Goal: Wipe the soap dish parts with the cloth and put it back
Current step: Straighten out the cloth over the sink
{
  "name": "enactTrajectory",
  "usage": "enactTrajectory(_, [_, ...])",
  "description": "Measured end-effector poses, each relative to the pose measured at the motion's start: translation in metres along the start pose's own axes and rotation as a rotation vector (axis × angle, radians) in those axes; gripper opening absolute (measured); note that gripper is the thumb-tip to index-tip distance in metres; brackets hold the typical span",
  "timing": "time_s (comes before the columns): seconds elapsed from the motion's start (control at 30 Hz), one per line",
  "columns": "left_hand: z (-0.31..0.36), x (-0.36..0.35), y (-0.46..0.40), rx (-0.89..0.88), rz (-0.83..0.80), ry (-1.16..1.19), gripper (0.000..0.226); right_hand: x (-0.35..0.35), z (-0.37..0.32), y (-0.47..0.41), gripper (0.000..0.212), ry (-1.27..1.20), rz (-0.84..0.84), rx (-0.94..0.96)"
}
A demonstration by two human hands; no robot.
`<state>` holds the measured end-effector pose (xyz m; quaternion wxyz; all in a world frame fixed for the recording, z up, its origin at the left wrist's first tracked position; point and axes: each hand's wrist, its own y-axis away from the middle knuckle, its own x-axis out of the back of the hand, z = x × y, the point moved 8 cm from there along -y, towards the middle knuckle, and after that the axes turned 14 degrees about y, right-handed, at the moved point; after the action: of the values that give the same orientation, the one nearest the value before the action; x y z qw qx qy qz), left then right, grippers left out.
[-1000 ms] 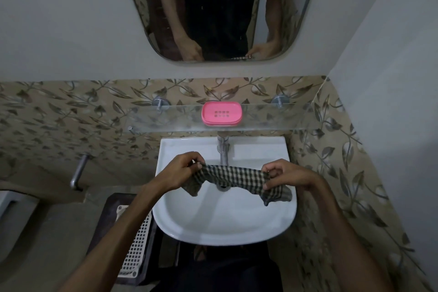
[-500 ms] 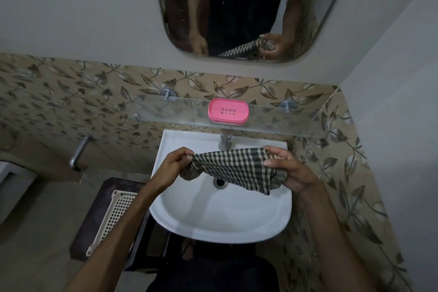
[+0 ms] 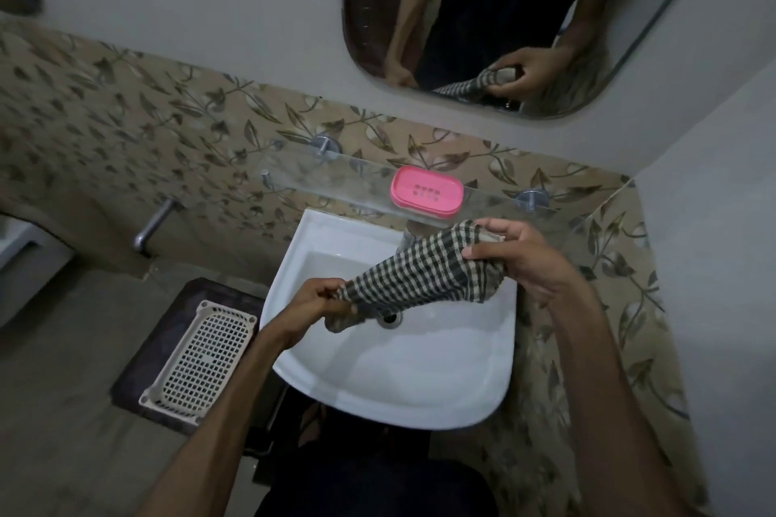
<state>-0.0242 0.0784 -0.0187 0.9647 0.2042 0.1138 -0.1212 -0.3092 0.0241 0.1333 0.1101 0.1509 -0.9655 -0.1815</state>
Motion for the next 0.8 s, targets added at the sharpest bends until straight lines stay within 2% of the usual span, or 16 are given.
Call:
enactTrajectory(0.17, [-0.021,0.015,0.014,0.024,0.132,0.298,0.059,0.008,0.008,-0.009,0.035,0.011,0.093,-0.043])
enactTrajectory(0.23, [-0.026,0.024,0.021,0.024,0.202,0.440,0.064,-0.001,0.019,-0.013,0.030,-0.008,0.104,-0.065])
enactTrajectory(0.33, [-0.032,0.037,0.031,0.031,0.285,0.665,0.051,-0.012,0.036,-0.020,0.029,0.015,0.179,-0.111])
enactTrajectory(0.43, [-0.039,0.048,0.037,0.050,0.344,0.873,0.029,-0.027,0.044,-0.030,0.037,0.060,0.243,-0.131])
enactTrajectory(0.5, [-0.042,0.057,0.039,0.049,0.394,0.976,0.025,-0.044,0.047,-0.035,0.043,0.070,0.242,-0.141])
enactTrajectory(0.6, [-0.044,0.069,0.041,0.071,0.477,1.054,0.023,-0.070,0.044,-0.042,0.044,0.060,0.220,-0.143])
enactTrajectory(0.73, [-0.058,0.102,0.049,0.126,0.633,1.010,0.014,-0.127,0.036,-0.064,0.025,0.056,0.159,-0.172])
enactTrajectory(0.8, [-0.067,0.125,0.059,0.130,0.702,1.021,0.016,-0.158,0.032,-0.080,0.023,0.111,0.148,-0.171])
